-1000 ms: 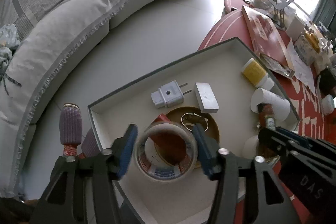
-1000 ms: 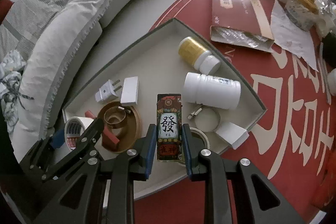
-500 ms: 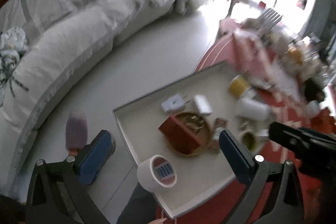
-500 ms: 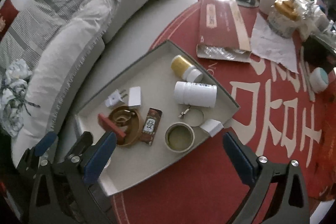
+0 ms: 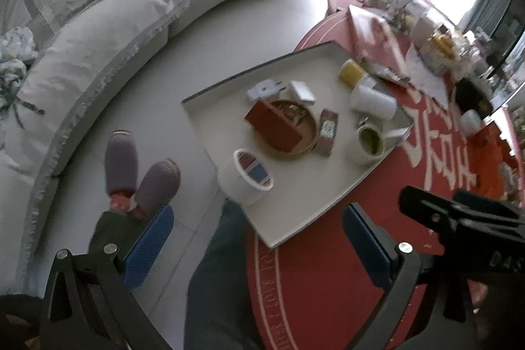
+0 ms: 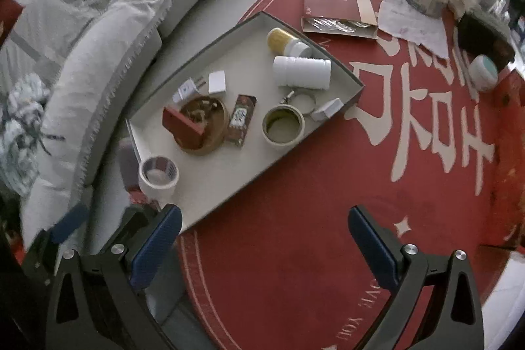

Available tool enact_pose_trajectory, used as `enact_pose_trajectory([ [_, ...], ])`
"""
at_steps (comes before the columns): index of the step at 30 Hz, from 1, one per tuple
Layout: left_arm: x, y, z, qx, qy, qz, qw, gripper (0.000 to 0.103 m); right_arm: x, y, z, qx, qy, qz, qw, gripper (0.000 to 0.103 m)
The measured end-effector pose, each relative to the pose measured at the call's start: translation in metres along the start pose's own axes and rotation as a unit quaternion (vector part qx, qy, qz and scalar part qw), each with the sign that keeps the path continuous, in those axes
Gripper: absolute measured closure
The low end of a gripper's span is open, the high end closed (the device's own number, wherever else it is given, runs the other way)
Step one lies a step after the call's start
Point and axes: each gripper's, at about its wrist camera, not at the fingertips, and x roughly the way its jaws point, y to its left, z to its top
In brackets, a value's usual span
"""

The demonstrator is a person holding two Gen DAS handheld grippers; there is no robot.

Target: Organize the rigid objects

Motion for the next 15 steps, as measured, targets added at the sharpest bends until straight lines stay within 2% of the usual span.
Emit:
enact_pose_trajectory([
  [15, -0.035, -0.007, -0.004, 0.013, -0.025, 0.007, 0.9996, 0.0, -0.022, 0.006, -0.008, -0.009, -0.012, -0.011, 1.0, 0.001],
])
